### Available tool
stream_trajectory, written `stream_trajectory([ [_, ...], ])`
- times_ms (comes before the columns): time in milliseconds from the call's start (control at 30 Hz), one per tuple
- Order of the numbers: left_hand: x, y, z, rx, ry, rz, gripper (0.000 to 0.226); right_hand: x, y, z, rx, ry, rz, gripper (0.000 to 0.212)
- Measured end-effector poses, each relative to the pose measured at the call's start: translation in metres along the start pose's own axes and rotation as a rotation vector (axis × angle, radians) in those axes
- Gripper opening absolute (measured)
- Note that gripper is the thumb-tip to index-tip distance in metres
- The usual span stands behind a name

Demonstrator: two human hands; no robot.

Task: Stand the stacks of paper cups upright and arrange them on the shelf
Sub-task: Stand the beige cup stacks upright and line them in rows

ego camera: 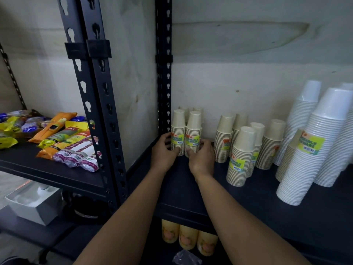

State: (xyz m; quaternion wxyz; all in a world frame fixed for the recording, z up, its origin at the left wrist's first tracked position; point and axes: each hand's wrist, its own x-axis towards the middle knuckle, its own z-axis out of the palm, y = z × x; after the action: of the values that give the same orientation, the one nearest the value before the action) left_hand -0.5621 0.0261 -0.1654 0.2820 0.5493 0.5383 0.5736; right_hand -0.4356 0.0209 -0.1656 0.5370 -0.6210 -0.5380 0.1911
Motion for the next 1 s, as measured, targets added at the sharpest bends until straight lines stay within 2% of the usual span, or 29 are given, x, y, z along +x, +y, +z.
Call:
stream_trajectory([
  [200, 0.0, -0.001, 0.0, -0.005, -0.011, 0.009, 0.068, 0.0, 0.001, 0.0, 0.017, -0.003, 0.005, 0.048],
  [433, 0.004, -0.004, 0.002, 0.006, 0.022, 0.007, 0.067, -0.011, -0.004, -0.006, 0.003, -0.061, -0.048, 0.077],
  [533, 0.004, -0.004, 0.001, 0.02, 0.012, 0.03, 0.078, -0.024, -0.01, -0.017, 0.012, -0.106, -0.113, 0.082],
  [633, 0.0, 0.001, -0.001, 0.043, 0.074, 0.013, 0.085, -0.044, -0.015, -0.041, -0.015, -0.143, -0.203, 0.067],
  [767, -0.016, 0.018, 0.001, 0.069, 0.217, 0.051, 0.061, -0.063, -0.014, -0.08, 0.091, -0.134, -0.302, 0.044],
  [900, -0.043, 0.037, 0.01, 0.044, 0.15, 0.043, 0.038, -0.086, -0.021, -0.122, 0.196, -0.148, -0.362, 0.026],
  [1000, -0.06, 0.055, 0.021, 0.053, 0.041, 0.061, 0.025, -0.098, -0.021, -0.151, 0.239, -0.039, -0.393, 0.016],
])
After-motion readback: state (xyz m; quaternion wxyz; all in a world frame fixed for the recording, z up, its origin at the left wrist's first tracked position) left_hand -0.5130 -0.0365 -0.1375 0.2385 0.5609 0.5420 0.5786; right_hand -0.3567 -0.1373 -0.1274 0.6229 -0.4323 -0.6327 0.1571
